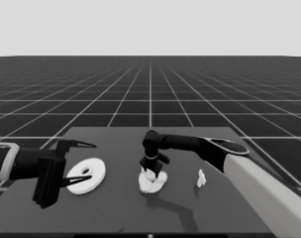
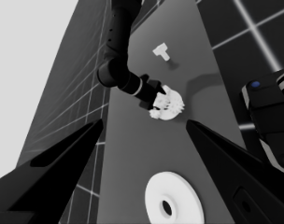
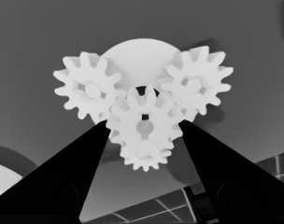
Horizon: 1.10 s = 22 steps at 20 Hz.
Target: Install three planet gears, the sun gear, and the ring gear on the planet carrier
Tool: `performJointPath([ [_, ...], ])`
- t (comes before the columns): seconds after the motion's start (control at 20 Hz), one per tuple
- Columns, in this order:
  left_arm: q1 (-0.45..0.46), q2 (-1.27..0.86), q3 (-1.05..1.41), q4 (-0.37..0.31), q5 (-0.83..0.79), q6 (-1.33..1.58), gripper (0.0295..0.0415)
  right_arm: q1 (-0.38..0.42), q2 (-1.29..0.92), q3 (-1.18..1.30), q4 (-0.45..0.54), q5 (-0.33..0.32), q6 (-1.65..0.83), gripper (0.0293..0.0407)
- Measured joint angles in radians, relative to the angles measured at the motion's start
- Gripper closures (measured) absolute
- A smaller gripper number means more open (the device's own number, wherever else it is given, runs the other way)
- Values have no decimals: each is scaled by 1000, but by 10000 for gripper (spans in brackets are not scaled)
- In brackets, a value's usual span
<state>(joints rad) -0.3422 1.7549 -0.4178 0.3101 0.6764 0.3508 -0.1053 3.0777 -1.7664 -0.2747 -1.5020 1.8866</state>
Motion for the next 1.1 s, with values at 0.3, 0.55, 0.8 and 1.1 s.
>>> performJointPath([
  [0.3,0,0,0,0,0,0,326,0,0,0,0,0,63,390],
  [0.55,0,0,0,0,0,0,326,-2,0,0,0,0,115,390],
  [0.8,0,0,0,0,0,0,326,-2,0,0,0,0,168,390],
  [1.1,0,0,0,0,0,0,326,-2,0,0,0,0,230,390],
])
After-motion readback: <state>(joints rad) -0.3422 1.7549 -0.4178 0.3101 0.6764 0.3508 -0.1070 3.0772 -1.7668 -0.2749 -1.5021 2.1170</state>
